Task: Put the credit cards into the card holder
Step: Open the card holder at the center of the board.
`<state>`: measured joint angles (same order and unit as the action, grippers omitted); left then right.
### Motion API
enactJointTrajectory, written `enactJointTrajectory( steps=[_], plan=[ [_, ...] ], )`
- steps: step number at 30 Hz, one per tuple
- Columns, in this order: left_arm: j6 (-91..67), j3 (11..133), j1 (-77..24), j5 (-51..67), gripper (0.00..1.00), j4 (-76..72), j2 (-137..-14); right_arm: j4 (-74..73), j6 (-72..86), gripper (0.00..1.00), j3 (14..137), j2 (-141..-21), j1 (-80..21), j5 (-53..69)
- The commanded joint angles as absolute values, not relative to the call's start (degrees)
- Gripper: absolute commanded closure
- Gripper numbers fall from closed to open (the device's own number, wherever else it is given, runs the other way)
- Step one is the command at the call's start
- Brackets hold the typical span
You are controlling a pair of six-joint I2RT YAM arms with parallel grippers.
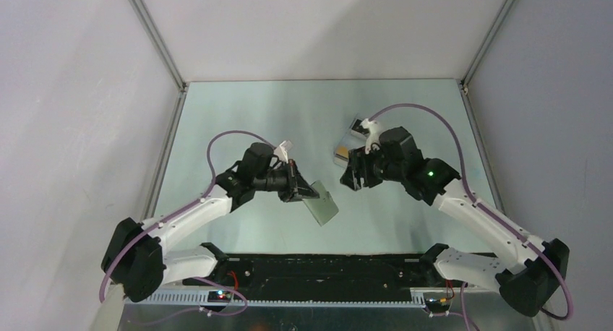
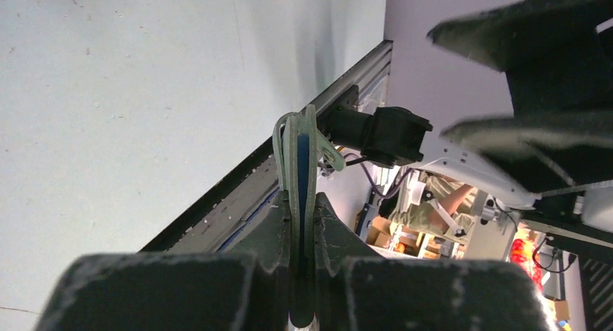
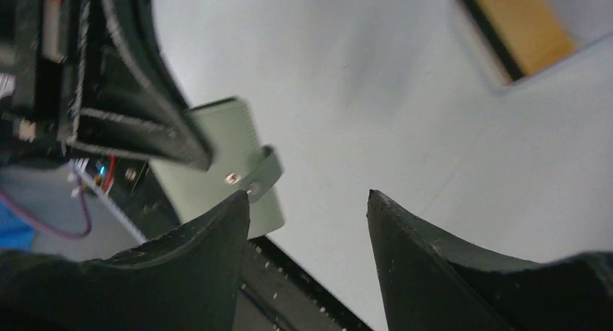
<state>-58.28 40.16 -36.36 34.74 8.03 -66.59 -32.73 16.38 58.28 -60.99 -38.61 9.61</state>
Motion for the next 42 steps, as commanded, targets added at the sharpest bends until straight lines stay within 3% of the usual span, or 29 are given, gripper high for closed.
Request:
enactJointTrajectory(
  steps=[1,11,16,33,42],
  plan=[
    [-54.73,42.01,-36.48,35.81,1.0,8.25,-67.42,-32.47,14.93,0.34,57.92,-63.62,-42.2,19.7],
    [-56.04,43.55,-36.61,36.38,1.0,8.44,-65.71,-31.47,16.82,0.31,59.44,-70.73,-52.2,10.09],
    [-56.16,43.52,-36.89,36.84,1.0,8.51,-64.84,-34.19,20.18,0.38,61.49,-73.48,-50.81,1.91],
    [-55.73,43.31,-37.69,37.21,1.0,8.5,-64.05,-29.6,19.65,0.52,61.13,-73.4,-44.22,16.75],
    [-55.84,43.24,-37.66,37.17,1.0,8.53,-63.48,-28.4,18.73,0.69,60.53,-74.19,-42.65,23.33]
  ],
)
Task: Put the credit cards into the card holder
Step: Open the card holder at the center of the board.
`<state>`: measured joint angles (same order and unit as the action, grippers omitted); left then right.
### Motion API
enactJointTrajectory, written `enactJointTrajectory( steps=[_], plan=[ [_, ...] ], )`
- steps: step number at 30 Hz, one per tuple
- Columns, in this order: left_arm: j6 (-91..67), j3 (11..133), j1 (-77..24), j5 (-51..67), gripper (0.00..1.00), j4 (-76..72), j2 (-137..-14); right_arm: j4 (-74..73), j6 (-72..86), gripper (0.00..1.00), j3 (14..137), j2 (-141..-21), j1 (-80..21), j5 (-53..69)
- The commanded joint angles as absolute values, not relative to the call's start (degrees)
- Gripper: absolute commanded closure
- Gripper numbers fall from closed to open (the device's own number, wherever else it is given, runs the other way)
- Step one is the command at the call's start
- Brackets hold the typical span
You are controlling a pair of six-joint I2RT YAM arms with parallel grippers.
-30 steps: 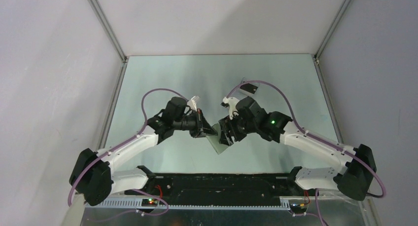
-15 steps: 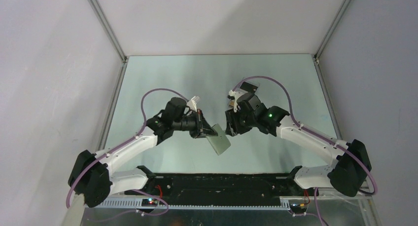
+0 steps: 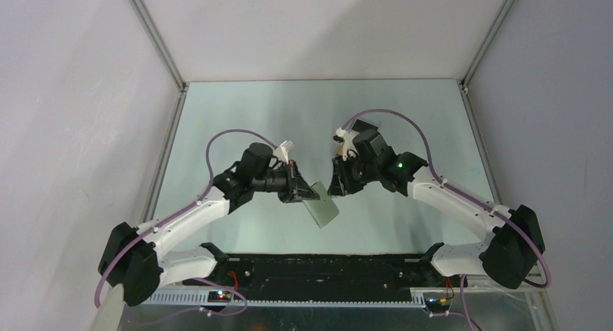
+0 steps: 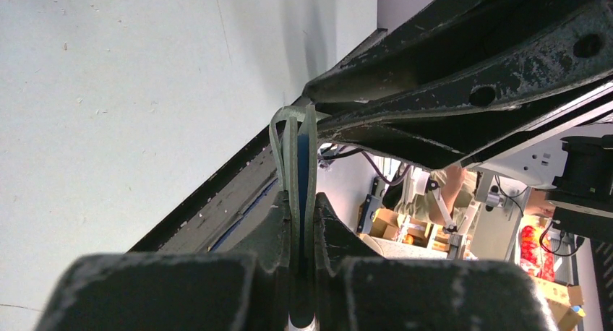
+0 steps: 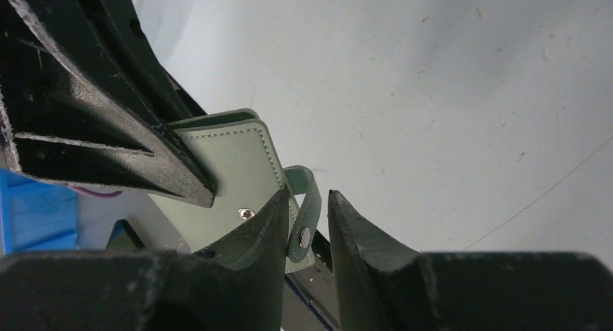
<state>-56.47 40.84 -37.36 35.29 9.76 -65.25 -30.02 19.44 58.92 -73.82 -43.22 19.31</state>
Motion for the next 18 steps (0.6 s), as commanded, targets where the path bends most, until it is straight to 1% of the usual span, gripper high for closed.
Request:
enactJointTrajectory(
  steps=[1,4,11,14,18],
  plan=[
    [-55.87,43.31,-37.68,37.22,1.0,8.53,-63.51,-28.57,18.64,0.69,60.5,-74.4,-42.5,23.35],
    [-55.88,43.33,-37.63,37.19,1.0,8.56,-63.54,-29.53,17.95,0.69,60.55,-74.46,-42.33,23.67],
    [-55.85,43.29,-37.67,37.12,1.0,8.54,-63.79,-31.68,16.06,0.61,60.53,-73.55,-42.27,21.81],
    [-55.85,43.33,-37.7,37.14,1.0,8.52,-63.88,-32.39,15.4,0.6,60.56,-73.53,-42.19,20.68],
    [-55.91,43.43,-37.68,37.2,1.0,8.49,-63.9,-32.59,14.54,0.61,60.44,-73.46,-42.24,21.44]
  ],
)
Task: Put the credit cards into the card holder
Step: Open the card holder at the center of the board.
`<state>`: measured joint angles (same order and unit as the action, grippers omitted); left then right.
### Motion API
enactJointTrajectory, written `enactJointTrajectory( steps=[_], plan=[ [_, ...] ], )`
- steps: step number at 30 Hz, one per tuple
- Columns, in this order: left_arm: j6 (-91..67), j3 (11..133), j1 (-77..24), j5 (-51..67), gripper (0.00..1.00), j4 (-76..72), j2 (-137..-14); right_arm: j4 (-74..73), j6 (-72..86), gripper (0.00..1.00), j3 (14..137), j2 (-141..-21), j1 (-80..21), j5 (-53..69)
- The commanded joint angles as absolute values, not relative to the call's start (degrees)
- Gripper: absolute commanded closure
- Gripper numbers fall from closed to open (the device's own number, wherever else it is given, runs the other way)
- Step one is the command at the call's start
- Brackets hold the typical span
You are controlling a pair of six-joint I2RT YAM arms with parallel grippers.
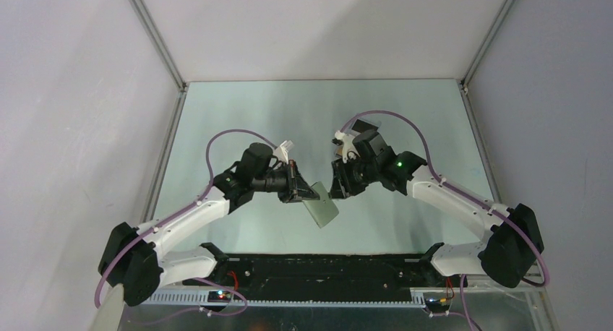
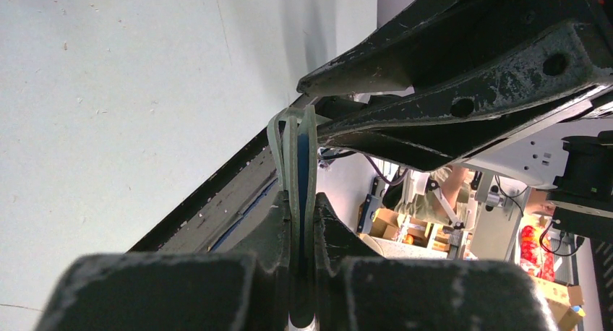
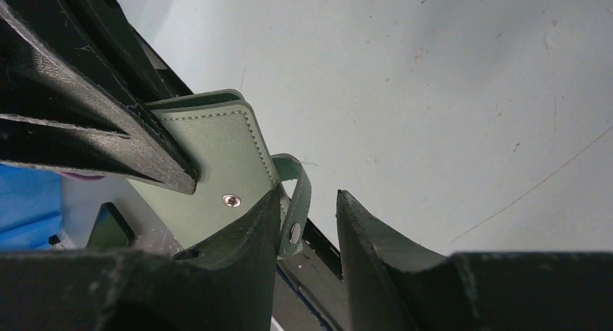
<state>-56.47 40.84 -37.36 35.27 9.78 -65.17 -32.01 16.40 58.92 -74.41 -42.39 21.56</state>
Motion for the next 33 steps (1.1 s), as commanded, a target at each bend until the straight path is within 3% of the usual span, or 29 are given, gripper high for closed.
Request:
enactJointTrajectory(
  steps=[1,4,8,10,12,23,24,25,27,33],
  plan=[
    [-55.97,43.47,-37.7,37.18,1.0,8.52,-63.85,-32.52,14.42,0.63,60.33,-73.42,-42.21,21.66],
    [-55.84,43.46,-37.68,37.06,1.0,8.52,-63.78,-32.18,14.29,0.66,60.02,-73.42,-42.15,22.07],
    [-55.7,43.51,-37.7,36.96,1.0,8.53,-63.76,-31.99,14.02,0.84,59.9,-73.72,-41.91,22.91],
    [-55.49,43.42,-37.66,36.66,1.0,8.53,-63.73,-31.87,13.94,0.98,59.87,-73.69,-41.69,23.89],
    [-55.27,43.35,-37.62,36.45,1.0,8.51,-63.68,-31.56,14.0,1.0,59.88,-73.53,-41.25,25.27],
    [-52.86,42.27,-37.64,33.93,1.0,8.53,-61.98,-31.84,15.89,0.98,59.85,-69.26,-34.97,34.85],
    [-52.79,42.25,-37.72,33.93,1.0,8.53,-61.88,-32.0,15.99,0.94,59.85,-69.13,-34.43,34.96],
    [-52.81,42.4,-37.71,34.12,1.0,8.59,-61.79,-32.37,15.95,0.78,59.85,-69.1,-34.18,34.93],
    [-52.89,42.63,-37.71,34.44,1.0,8.5,-61.72,-32.64,15.83,0.68,59.85,-69.1,-34.14,34.06],
    [-53.12,43.43,-37.65,35.06,1.0,8.51,-61.86,-31.3,15.81,0.63,59.85,-70.53,-36.09,32.47]
  ],
)
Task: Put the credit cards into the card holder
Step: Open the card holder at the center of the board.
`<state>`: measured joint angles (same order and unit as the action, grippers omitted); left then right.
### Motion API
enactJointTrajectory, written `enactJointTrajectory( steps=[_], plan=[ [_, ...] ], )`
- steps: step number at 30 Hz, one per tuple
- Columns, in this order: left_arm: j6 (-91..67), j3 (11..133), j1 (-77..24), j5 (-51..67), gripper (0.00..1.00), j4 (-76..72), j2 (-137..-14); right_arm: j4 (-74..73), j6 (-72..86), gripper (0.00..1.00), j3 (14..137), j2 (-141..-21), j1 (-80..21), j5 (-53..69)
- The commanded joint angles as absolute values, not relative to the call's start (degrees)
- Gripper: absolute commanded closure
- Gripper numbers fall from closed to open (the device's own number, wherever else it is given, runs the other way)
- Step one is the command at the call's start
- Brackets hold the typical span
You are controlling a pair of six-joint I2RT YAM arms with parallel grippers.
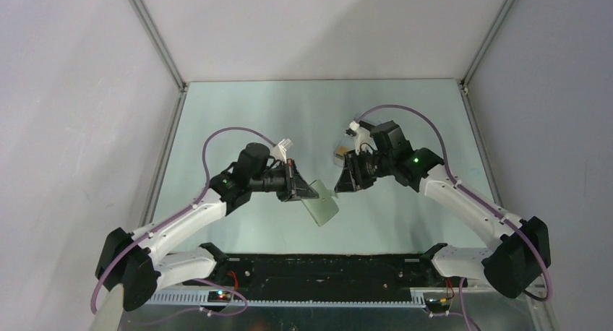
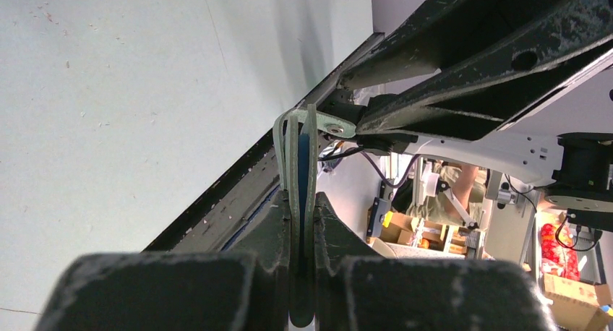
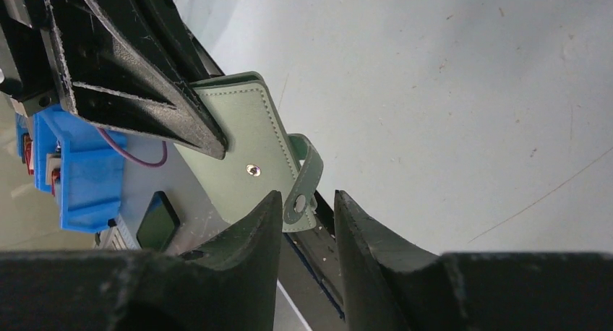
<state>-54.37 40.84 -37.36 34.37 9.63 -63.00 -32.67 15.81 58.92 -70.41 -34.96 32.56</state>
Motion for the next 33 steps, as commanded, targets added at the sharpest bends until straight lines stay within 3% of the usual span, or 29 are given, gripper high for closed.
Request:
enactJointTrajectory(
  steps=[1,7,11,16,22,25,27,29,31,32,33],
  plan=[
    [-53.15,43.46,-37.68,35.09,1.0,8.56,-61.87,-31.12,15.84,0.63,59.85,-70.73,-36.24,32.23],
    [-53.29,43.07,-37.68,35.42,1.0,8.5,-62.37,-30.87,15.58,0.6,59.86,-72.3,-37.8,31.93],
    [-53.39,42.92,-37.68,35.47,1.0,8.48,-62.49,-31.49,15.26,0.52,59.9,-72.48,-39.34,29.49],
    [-53.58,43.04,-37.75,35.58,1.0,8.48,-62.42,-31.46,15.42,0.53,59.86,-74.34,-41.02,25.06],
    [-53.69,43.24,-37.79,35.84,1.0,8.47,-61.89,-29.04,16.6,0.68,59.88,-76.02,-41.0,23.97],
    [-53.7,43.09,-37.8,35.92,1.0,8.45,-61.48,-27.52,16.96,0.89,59.86,-75.29,-40.74,24.77],
    [-53.47,42.95,-37.79,35.86,1.0,8.46,-61.25,-27.25,16.9,0.98,59.95,-74.66,-40.56,25.2],
    [-53.18,42.86,-37.82,35.61,1.0,8.44,-61.12,-27.72,16.78,1.0,59.95,-73.93,-40.15,25.65],
    [-52.72,42.65,-37.83,34.98,0.89,8.57,-61.01,-28.4,16.71,1.0,60.0,-72.94,-39.56,26.5],
    [-52.23,42.63,-37.8,34.59,0.7,8.89,-60.89,-28.92,16.72,1.0,60.02,-72.07,-39.18,27.34],
    [-51.87,42.63,-37.8,32.9,0.59,9.28,-60.77,-29.14,16.49,1.0,59.98,-71.54,-39.01,27.64]
  ],
)
